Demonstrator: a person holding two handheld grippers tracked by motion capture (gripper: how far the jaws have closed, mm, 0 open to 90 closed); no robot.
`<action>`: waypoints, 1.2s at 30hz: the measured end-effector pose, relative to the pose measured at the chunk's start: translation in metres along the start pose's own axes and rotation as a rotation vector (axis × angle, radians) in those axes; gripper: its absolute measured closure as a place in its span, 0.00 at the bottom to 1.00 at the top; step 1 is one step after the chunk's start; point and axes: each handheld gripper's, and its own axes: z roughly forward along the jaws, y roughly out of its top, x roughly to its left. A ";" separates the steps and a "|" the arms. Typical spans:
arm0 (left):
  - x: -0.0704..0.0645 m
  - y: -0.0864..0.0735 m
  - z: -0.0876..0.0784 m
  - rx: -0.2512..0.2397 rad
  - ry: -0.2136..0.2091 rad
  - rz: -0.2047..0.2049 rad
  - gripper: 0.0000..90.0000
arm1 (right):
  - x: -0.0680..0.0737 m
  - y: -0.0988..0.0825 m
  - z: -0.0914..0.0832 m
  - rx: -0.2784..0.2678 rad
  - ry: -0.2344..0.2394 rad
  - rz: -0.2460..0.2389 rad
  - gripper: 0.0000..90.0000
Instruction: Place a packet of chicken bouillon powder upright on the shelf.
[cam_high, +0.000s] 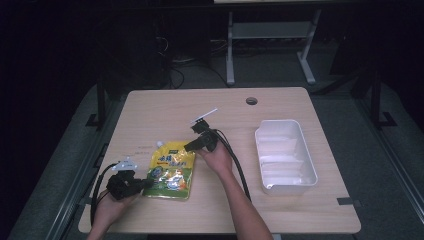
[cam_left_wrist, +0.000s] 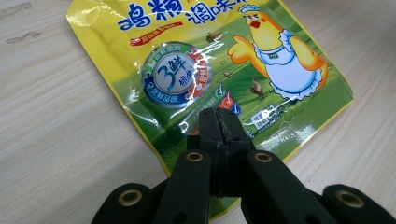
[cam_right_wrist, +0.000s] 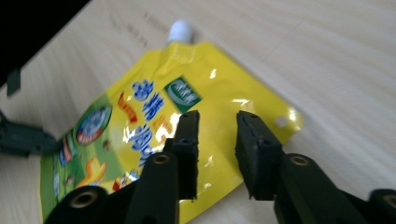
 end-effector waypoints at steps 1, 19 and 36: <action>0.000 0.000 0.000 0.000 0.000 0.000 1.00 | 0.000 0.000 0.000 0.000 0.000 0.000 0.72; 0.002 0.000 0.000 -0.002 -0.010 0.000 1.00 | -0.016 -0.006 0.020 0.010 0.052 0.102 0.93; 0.021 -0.005 -0.016 -0.137 -0.011 -0.091 0.67 | 0.013 0.004 -0.023 -0.084 0.093 -0.061 1.00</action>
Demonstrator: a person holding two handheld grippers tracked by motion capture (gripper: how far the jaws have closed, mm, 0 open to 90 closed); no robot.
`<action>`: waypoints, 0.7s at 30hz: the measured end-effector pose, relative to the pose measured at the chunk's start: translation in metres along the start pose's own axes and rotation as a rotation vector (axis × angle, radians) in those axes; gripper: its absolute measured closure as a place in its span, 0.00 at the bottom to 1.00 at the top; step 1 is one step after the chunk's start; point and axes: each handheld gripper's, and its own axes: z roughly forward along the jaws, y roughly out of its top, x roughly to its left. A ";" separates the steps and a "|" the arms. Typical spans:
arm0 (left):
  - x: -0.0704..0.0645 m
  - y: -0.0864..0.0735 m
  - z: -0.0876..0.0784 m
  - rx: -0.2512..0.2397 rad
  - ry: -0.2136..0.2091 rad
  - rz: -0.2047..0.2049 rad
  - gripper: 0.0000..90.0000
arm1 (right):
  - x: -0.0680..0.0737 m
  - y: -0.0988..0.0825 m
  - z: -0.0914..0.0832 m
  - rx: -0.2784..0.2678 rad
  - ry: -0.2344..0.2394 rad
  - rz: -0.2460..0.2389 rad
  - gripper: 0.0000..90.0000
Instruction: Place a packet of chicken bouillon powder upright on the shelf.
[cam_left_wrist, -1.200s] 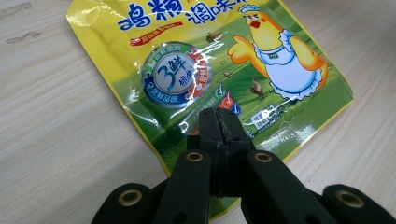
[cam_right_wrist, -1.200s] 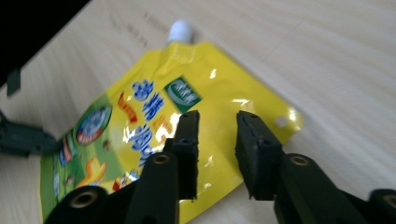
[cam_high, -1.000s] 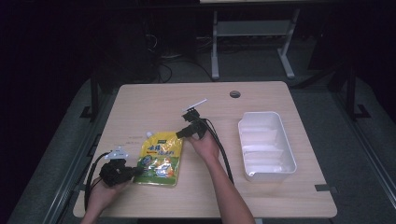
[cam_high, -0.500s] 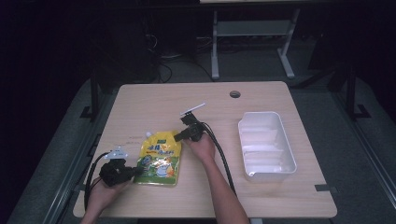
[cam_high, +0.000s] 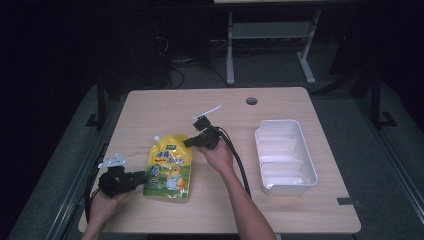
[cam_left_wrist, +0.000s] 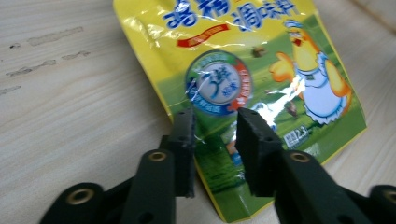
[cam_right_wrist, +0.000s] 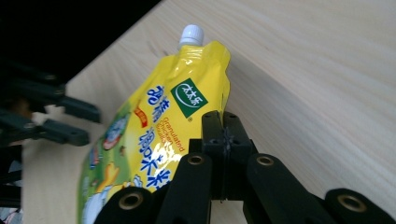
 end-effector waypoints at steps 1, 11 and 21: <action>0.004 -0.001 -0.002 -0.037 -0.035 -0.030 0.63 | 0.008 0.002 -0.010 -0.021 0.011 -0.030 1.00; 0.010 0.000 0.000 -0.129 -0.200 -0.085 0.31 | 0.045 0.010 -0.047 -0.083 0.060 -0.187 1.00; -0.004 0.012 0.006 -0.171 -0.314 -0.014 0.35 | 0.076 0.003 -0.074 -0.124 0.108 -0.331 1.00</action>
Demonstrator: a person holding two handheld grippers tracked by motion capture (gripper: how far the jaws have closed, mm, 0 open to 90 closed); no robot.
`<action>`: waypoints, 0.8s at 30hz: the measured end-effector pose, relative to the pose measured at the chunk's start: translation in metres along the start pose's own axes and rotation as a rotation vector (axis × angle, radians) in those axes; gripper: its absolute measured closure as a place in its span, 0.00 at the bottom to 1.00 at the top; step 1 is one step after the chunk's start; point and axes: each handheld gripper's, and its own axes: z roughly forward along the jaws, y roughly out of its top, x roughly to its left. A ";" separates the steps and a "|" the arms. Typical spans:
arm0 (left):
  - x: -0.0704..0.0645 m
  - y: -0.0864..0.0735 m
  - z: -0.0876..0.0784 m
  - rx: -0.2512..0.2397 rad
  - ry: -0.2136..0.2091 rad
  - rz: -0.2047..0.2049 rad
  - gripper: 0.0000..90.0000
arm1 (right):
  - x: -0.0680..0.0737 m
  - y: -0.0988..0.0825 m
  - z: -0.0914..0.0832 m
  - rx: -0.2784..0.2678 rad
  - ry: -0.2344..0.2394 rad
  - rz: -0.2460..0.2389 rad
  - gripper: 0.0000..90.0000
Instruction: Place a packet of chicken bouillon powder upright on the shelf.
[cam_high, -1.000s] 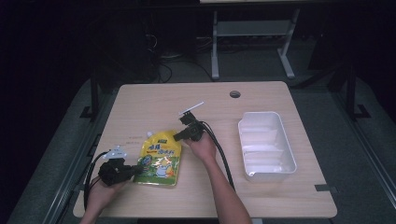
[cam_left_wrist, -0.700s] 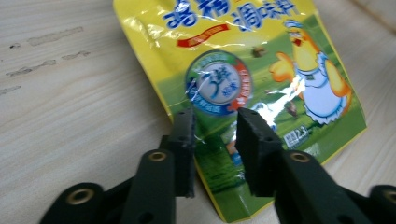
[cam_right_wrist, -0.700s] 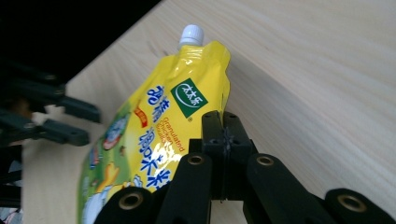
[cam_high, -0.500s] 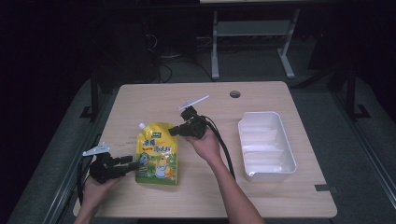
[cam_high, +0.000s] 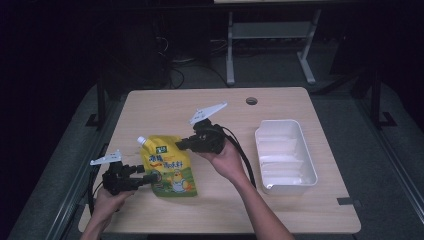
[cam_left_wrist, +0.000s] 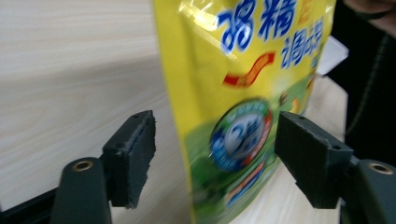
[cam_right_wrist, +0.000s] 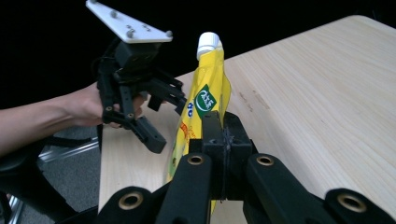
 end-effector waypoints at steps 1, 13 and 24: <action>-0.001 0.001 0.001 0.000 -0.011 0.008 0.37 | 0.002 0.000 -0.001 0.000 0.006 -0.007 1.00; -0.005 0.002 0.000 0.008 -0.089 0.053 0.83 | 0.004 -0.013 -0.010 0.000 0.025 -0.025 0.98; -0.016 0.005 0.003 0.038 -0.064 0.138 0.87 | -0.001 -0.023 -0.014 0.025 0.044 -0.004 0.84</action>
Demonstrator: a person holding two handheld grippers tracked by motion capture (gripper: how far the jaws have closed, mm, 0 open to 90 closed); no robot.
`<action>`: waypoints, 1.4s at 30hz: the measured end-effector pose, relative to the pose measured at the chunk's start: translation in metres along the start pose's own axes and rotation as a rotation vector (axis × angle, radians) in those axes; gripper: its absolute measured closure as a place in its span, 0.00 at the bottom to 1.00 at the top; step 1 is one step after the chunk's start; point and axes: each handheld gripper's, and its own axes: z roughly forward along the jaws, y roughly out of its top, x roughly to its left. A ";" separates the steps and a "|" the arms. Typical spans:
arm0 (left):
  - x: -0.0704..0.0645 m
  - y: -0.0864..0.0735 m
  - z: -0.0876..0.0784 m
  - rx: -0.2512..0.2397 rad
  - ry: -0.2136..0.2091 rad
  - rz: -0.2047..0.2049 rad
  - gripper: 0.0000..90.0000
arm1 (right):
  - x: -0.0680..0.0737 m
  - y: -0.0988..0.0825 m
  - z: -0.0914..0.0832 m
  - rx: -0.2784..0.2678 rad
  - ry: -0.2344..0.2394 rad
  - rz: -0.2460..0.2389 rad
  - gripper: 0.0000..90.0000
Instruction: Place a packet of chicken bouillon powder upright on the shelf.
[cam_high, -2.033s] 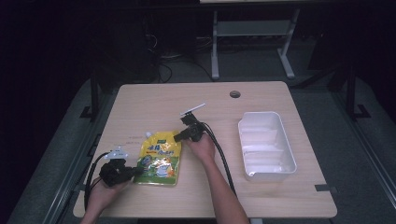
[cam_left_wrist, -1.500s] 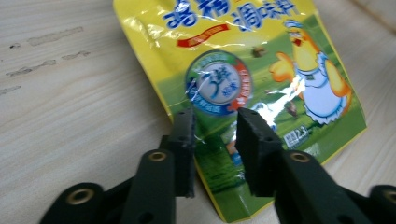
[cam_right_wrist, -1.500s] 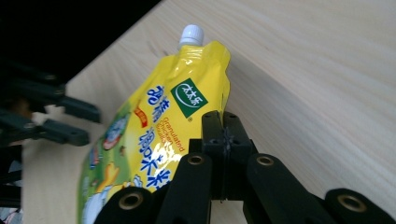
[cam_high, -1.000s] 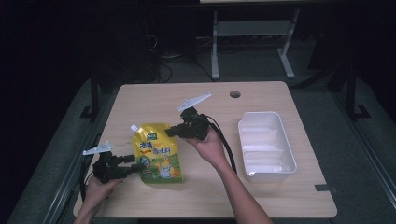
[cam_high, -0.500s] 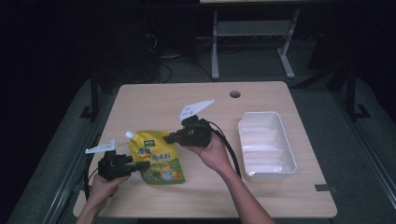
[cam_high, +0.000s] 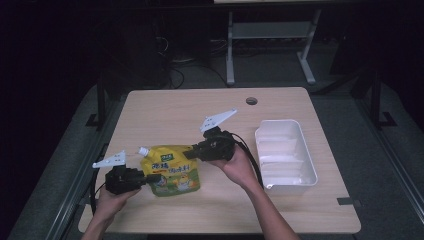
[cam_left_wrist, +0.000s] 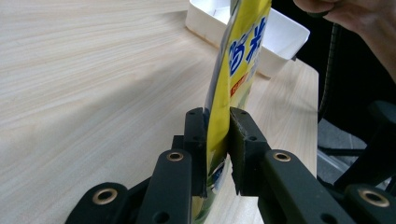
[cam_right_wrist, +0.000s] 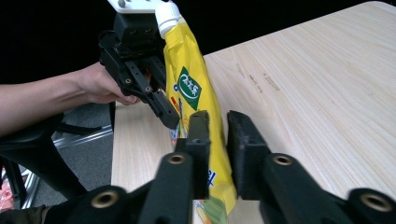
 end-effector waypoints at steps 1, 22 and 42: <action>-0.001 0.001 0.000 0.000 -0.001 0.006 0.87 | 0.000 0.000 0.001 0.003 0.000 -0.002 0.82; -0.009 0.002 0.004 0.016 0.010 0.058 0.85 | 0.011 0.012 0.019 0.115 0.009 -0.061 0.97; -0.004 -0.001 -0.007 -0.002 0.098 0.041 0.51 | 0.012 0.021 -0.038 0.078 0.034 -0.085 0.99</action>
